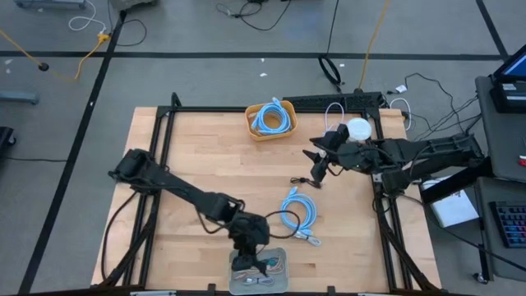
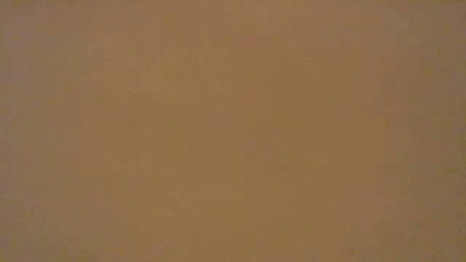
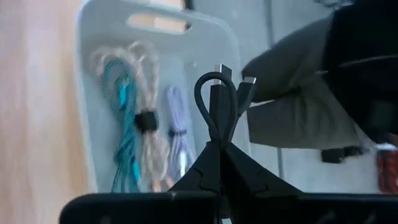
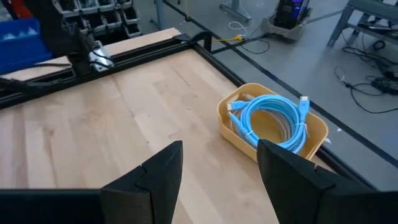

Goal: Pick & Place USB Port
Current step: Put the bottom black charger cable into the gray bin

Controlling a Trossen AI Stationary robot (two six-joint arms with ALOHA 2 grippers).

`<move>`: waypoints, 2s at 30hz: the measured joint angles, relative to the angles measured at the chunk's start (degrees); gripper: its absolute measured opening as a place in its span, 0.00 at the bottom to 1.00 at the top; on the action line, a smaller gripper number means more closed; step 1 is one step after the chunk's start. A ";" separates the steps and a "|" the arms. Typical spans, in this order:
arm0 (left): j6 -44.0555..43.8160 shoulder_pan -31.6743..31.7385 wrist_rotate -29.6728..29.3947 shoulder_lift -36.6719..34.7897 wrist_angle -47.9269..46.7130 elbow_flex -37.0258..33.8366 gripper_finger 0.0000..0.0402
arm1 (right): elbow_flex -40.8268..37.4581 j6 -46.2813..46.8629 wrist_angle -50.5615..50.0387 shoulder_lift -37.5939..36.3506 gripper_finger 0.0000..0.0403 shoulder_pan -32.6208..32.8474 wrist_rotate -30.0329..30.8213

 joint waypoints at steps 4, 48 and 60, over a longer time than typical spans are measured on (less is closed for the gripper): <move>4.86 1.54 2.70 2.19 1.12 0.04 0.01 | 0.00 -0.60 -0.33 0.00 0.49 -1.35 -2.75; 12.22 1.67 3.60 6.23 9.75 0.07 0.08 | -0.07 -0.41 -2.62 1.14 0.49 -6.43 -10.44; 12.16 2.06 6.01 6.23 7.32 0.07 0.12 | -0.07 -0.56 -2.60 1.14 0.49 -6.41 -11.99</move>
